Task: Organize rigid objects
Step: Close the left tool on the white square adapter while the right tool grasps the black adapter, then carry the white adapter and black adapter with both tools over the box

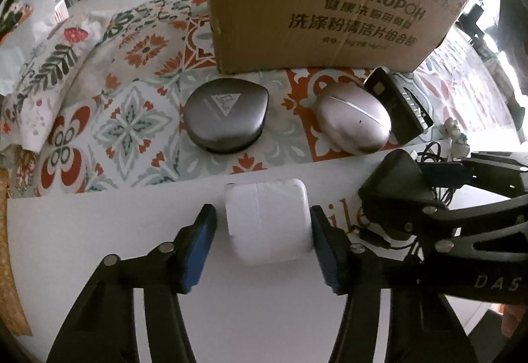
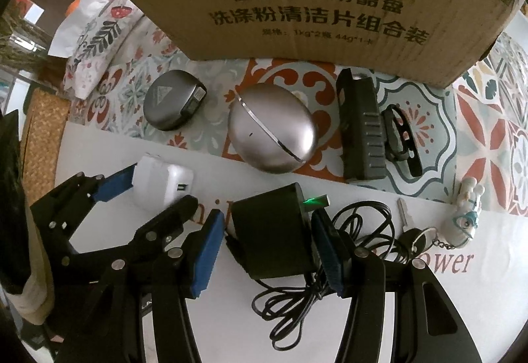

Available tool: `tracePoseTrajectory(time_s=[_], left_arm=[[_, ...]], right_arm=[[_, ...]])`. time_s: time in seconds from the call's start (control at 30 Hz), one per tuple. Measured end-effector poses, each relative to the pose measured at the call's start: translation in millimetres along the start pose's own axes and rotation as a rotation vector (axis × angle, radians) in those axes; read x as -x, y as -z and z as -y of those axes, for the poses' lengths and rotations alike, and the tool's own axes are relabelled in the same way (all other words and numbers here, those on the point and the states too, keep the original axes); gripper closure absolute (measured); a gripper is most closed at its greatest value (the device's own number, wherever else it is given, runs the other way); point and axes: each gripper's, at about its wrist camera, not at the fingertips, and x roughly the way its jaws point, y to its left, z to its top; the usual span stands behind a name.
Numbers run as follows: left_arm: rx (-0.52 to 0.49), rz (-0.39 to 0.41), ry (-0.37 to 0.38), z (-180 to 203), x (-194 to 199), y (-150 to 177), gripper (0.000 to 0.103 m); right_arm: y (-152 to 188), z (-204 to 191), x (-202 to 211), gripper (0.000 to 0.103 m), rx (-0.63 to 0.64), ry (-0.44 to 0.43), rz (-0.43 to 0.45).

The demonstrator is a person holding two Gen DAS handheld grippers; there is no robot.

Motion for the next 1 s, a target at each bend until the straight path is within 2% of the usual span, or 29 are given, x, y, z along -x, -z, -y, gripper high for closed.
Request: tracePoseTrajectory(time_s=[0.07, 0.3, 0.63, 1.0], left_arm=[[0.000, 0.009, 0.006, 0, 1, 1, 0.056], [0.044, 0.023, 0.026, -8, 8, 1, 0.056], [0.015, 0.118, -0.008, 4, 40, 8, 0.056], [-0.026, 0.185, -0.018, 22, 60, 15, 0.056]], right_arm=[[2, 2, 1, 0.053, 0.006, 0.005, 0.009], [16, 5, 8, 0.054, 0.035, 0.037, 0.068], [31, 14, 16, 0.055, -0.017, -0.018, 0.114], [53, 20, 35, 0.055, -0.044, -0.041, 0.194]])
